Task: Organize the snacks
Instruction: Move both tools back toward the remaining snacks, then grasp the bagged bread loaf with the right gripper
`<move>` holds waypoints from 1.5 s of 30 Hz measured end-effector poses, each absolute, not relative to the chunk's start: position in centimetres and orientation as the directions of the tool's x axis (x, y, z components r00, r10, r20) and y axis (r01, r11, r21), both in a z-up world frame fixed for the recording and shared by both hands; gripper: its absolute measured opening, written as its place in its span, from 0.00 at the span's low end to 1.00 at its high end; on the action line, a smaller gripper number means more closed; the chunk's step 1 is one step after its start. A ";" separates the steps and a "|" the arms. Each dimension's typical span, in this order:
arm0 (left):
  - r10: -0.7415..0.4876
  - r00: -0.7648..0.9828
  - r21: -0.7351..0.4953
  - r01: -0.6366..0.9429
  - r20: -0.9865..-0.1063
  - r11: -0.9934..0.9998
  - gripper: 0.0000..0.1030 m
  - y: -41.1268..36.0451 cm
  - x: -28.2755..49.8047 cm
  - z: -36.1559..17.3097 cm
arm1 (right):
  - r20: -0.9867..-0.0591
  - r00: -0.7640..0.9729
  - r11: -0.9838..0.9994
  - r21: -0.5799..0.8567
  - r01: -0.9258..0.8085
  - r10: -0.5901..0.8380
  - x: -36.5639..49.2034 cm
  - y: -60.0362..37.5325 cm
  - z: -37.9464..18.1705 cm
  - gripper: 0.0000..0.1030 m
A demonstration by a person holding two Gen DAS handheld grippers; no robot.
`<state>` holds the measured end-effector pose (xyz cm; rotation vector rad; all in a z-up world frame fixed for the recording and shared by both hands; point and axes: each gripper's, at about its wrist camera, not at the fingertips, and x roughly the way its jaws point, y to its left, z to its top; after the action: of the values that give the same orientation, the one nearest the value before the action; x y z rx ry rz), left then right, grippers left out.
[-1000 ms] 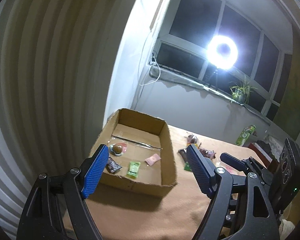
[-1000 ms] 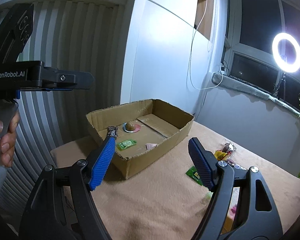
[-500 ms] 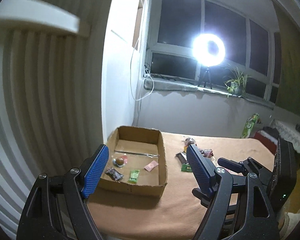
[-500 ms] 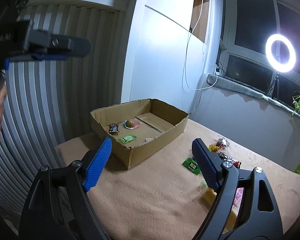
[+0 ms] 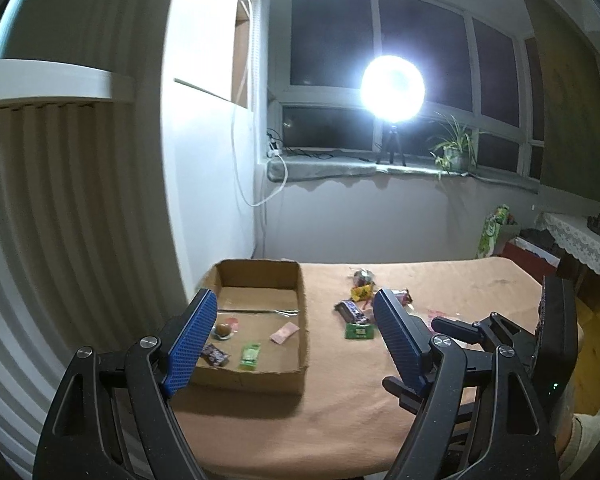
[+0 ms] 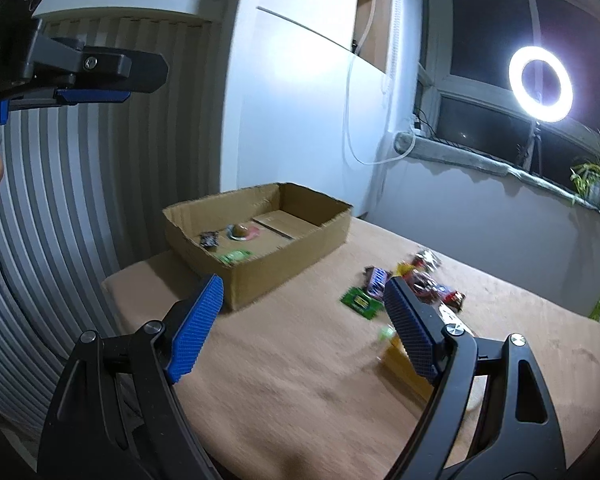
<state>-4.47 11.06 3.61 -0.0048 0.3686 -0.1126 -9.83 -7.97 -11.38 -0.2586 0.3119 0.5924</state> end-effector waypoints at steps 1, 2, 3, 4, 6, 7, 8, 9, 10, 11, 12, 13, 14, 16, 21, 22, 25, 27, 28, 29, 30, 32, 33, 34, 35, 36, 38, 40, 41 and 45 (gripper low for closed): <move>-0.116 0.923 -0.027 0.114 -0.367 0.993 0.78 10.8 -4.3 3.5 | -0.362 0.789 0.807 -0.142 -0.573 0.497 -9.7 -8.6 -11.6 0.83; -0.126 0.918 -0.030 0.123 -0.377 0.992 0.78 10.3 -3.9 3.2 | -0.366 0.792 0.815 -0.135 -0.564 0.488 -9.4 -9.4 -11.8 0.83; -0.135 0.913 -0.033 0.133 -0.385 0.991 0.78 9.9 -3.6 3.0 | -0.370 0.796 0.823 -0.127 -0.554 0.479 -9.2 -10.1 -12.1 0.83; -0.148 0.907 -0.037 0.145 -0.395 0.989 0.78 9.4 -3.3 2.7 | -0.377 0.800 0.833 -0.117 -0.541 0.467 -8.9 -11.0 -12.3 0.83; -0.186 0.889 -0.055 0.180 -0.419 0.982 0.78 8.3 -2.3 1.9 | -0.388 0.807 0.851 -0.096 -0.516 0.445 -8.2 -12.7 -12.8 0.83; -0.204 0.881 -0.066 0.194 -0.426 0.979 0.78 7.8 -2.0 1.6 | -0.395 0.811 0.863 -0.078 -0.498 0.432 -7.8 -13.8 -13.1 0.84; -0.228 0.870 -0.082 0.214 -0.437 0.973 0.78 7.2 -1.4 1.1 | -0.402 0.814 0.874 -0.063 -0.482 0.420 -7.4 -14.7 -13.3 0.87; -0.245 0.860 -0.092 0.228 -0.448 0.969 0.78 6.6 -0.9 0.7 | -0.411 0.816 0.886 -0.042 -0.461 0.405 -7.0 -15.8 -13.6 0.89; -0.260 0.849 -0.098 0.243 -0.460 0.965 0.78 5.8 -0.4 0.2 | -0.415 0.820 0.897 -0.022 -0.442 0.394 -6.5 -16.8 -13.7 0.90; -0.275 0.837 -0.103 0.258 -0.472 0.961 0.78 5.1 0.2 -0.4 | -0.420 0.824 0.907 -0.003 -0.421 0.381 -6.2 -17.7 -13.9 0.90; -0.286 0.827 -0.107 0.268 -0.484 0.957 0.78 4.4 0.8 -0.9 | -0.428 0.825 0.916 0.018 -0.401 0.369 -5.8 -18.6 -14.0 0.90; -0.297 0.815 -0.113 0.279 -0.498 0.954 0.78 3.7 1.4 -1.5 | -0.441 0.821 0.923 0.042 -0.383 0.361 -5.4 -19.5 -14.3 0.91; -0.319 0.799 -0.129 0.295 -0.511 0.947 0.78 3.0 2.1 -2.2 | -0.456 0.814 0.926 0.068 -0.370 0.359 -4.9 -20.4 -14.5 0.91; -0.363 0.762 -0.179 0.317 -0.536 0.931 0.78 1.7 3.6 -3.6 | -0.467 0.806 0.929 0.132 -0.345 0.365 -4.3 -22.0 -15.0 0.91; -0.459 0.683 -0.287 0.357 -0.569 0.889 0.78 -0.3 6.4 -6.0 | -0.486 0.788 0.923 0.252 -0.290 0.380 -3.0 -25.2 -15.8 0.91; -0.466 0.671 -0.293 0.363 -0.576 0.885 0.78 -0.6 6.8 -6.4 | -0.490 0.784 0.921 0.271 -0.279 0.381 -2.6 -25.7 -15.9 0.91; -0.482 0.645 -0.287 0.390 -0.593 0.875 0.77 -1.6 7.5 -7.1 | -0.504 0.764 0.909 0.320 -0.266 0.402 -1.3 -26.6 -16.2 0.91; -0.493 0.630 -0.279 0.412 -0.600 0.867 0.77 -2.2 7.8 -7.4 | -0.513 0.750 0.900 0.346 -0.264 0.418 -0.5 -26.6 -16.3 0.91; -0.495 0.623 -0.275 0.420 -0.605 0.865 0.77 -2.4 8.0 -7.7 | -0.521 0.737 0.892 0.366 -0.264 0.431 0.2 -26.5 -16.5 0.91; -0.497 0.616 -0.274 0.424 -0.611 0.863 0.77 -2.6 8.3 -8.0 | -0.525 0.728 0.887 0.380 -0.264 0.441 0.6 -26.4 -16.6 0.91; -0.500 0.610 -0.278 0.426 -0.615 0.861 0.77 -2.7 8.5 -8.2 | -0.528 0.720 0.882 0.390 -0.265 0.450 1.0 -26.3 -16.8 0.91; -0.513 0.591 -0.290 0.434 -0.623 0.853 0.76 -2.9 9.0 -8.7 | -0.541 0.705 0.878 0.398 -0.266 0.459 2.0 -25.8 -17.0 0.90; -0.520 0.583 -0.293 0.441 -0.625 0.848 0.76 -3.0 9.1 -8.8 | -0.545 0.697 0.875 0.402 -0.271 0.466 2.3 -25.6 -17.1 0.88; -0.529 0.573 -0.297 0.452 -0.627 0.841 0.76 -3.1 9.2 -9.0 | -0.549 0.687 0.870 0.408 -0.277 0.477 2.8 -25.4 -17.2 0.83; -0.538 0.563 -0.299 0.464 -0.628 0.834 0.73 -3.2 9.2 -9.1 | -0.557 0.674 0.866 0.411 -0.284 0.485 3.2 -25.2 -17.4 0.77; -0.540 0.557 -0.296 0.470 -0.631 0.831 0.68 -3.3 9.3 -9.3 | -0.566 0.660 0.862 0.415 -0.290 0.494 3.6 -24.9 -17.6 0.74; -0.537 0.561 -0.287 0.474 -0.630 0.832 0.66 -3.4 9.4 -9.5 | -0.574 0.632 0.848 0.435 -0.303 0.521 4.2 -24.5 -18.2 0.60; -0.548 0.551 -0.296 0.482 -0.629 0.825 0.62 -3.3 9.5 -9.6 | -0.566 0.626 0.837 0.451 -0.309 0.536 4.2 -24.6 -18.3 0.59; -0.548 0.551 -0.293 0.485 -0.629 0.824 0.61 -3.3 9.5 -9.6 | -0.565 0.625 0.836 0.453 -0.311 0.539 4.2 -24.6 -18.3 0.57; -0.548 0.556 -0.288 0.489 -0.625 0.824 0.51 -3.1 9.4 -9.6 | -0.556 0.628 0.831 0.464 -0.308 0.544 4.1 -25.1 -18.2 0.52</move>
<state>9.36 -3.14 -9.63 -0.0842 0.7665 -0.6130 4.13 -25.13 -18.25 0.3419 0.7445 0.4990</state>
